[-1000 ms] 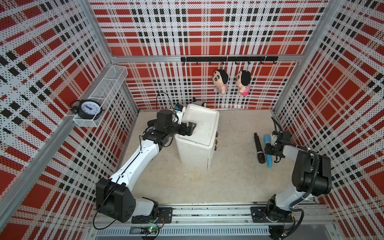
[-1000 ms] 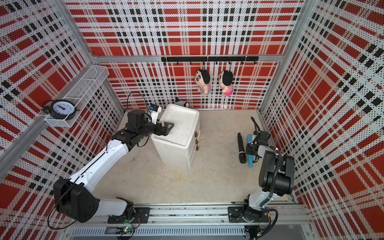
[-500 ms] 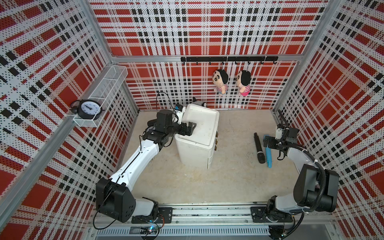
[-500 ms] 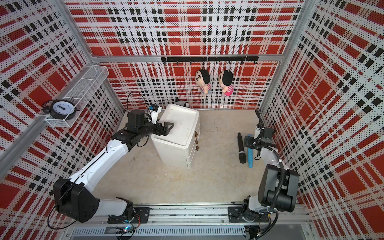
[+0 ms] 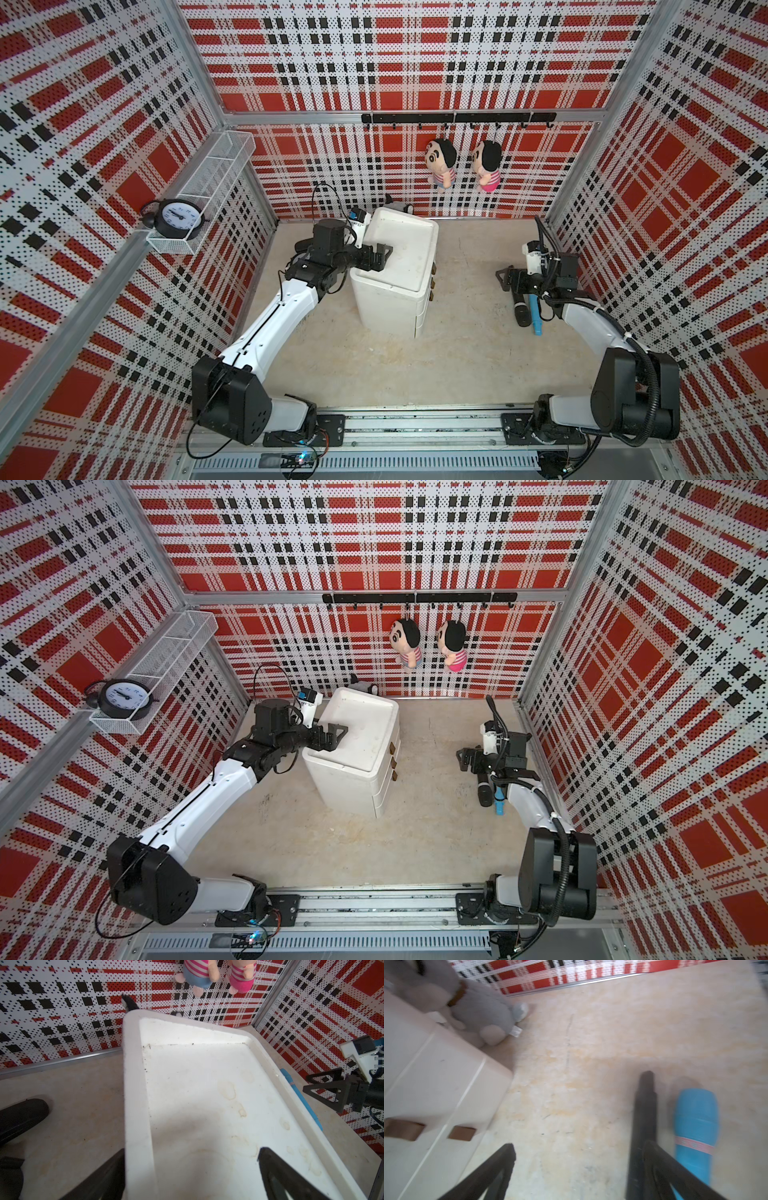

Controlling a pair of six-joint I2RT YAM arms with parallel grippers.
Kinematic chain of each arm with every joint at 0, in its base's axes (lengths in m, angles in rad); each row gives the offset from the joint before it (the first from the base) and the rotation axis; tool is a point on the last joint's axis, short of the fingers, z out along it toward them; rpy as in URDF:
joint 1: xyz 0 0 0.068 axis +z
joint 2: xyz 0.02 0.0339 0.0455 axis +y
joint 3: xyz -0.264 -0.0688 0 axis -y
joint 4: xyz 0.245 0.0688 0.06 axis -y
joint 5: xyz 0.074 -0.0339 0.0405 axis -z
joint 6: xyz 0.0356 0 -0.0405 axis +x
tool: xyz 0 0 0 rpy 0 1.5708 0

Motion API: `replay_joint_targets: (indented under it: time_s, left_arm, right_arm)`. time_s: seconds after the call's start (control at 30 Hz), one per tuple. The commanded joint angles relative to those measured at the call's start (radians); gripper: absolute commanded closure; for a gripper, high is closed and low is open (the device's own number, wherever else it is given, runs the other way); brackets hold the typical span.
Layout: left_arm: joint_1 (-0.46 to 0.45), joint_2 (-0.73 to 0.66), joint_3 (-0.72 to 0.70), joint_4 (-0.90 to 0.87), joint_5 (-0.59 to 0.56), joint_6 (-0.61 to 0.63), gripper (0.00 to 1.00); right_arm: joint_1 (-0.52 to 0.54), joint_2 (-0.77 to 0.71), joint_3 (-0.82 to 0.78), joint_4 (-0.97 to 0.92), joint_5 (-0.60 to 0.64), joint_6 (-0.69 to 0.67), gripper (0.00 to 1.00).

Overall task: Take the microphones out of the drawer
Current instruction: Open the drawer in the storage box.

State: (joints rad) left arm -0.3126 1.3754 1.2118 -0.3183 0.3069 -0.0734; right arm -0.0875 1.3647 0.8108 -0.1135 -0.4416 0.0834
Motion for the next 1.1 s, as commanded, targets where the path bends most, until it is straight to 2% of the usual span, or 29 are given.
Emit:
replay_joint_targets:
  time_s: [0.0,0.13,0.33,0.5,0.6,0.67,0.87,1.07]
  left_arm:
    - [0.008,-0.005,-0.007,0.022,0.033,0.011,0.02]
    - [0.007,-0.008,-0.011,0.024,0.031,0.01,0.02]
    - [0.004,-0.009,-0.012,0.024,0.03,0.01,0.02]
    - [0.001,-0.016,-0.018,0.025,0.021,0.012,0.02]
    - [0.003,-0.017,-0.018,0.024,0.018,0.013,0.02]
    - [0.001,-0.017,-0.018,0.024,0.018,0.012,0.02]
    - [-0.002,-0.016,-0.02,0.024,0.014,0.014,0.02]
    - [-0.003,-0.013,-0.02,0.024,0.016,0.013,0.02]
  right_arm:
    - [0.056,0.046,-0.03,0.116,-0.119,0.05,0.0]
    - [0.171,0.125,-0.035,0.196,-0.108,0.106,0.0]
    - [0.268,0.211,-0.039,0.316,-0.149,0.163,0.01]
    - [0.288,0.27,-0.051,0.447,-0.286,0.228,0.16]
    - [0.293,0.328,-0.056,0.553,-0.384,0.297,0.31]
    - [0.306,0.356,-0.054,0.602,-0.413,0.326,0.36]
    - [0.359,0.404,-0.028,0.65,-0.428,0.352,0.39]
    - [0.369,0.439,-0.039,0.782,-0.463,0.436,0.41]
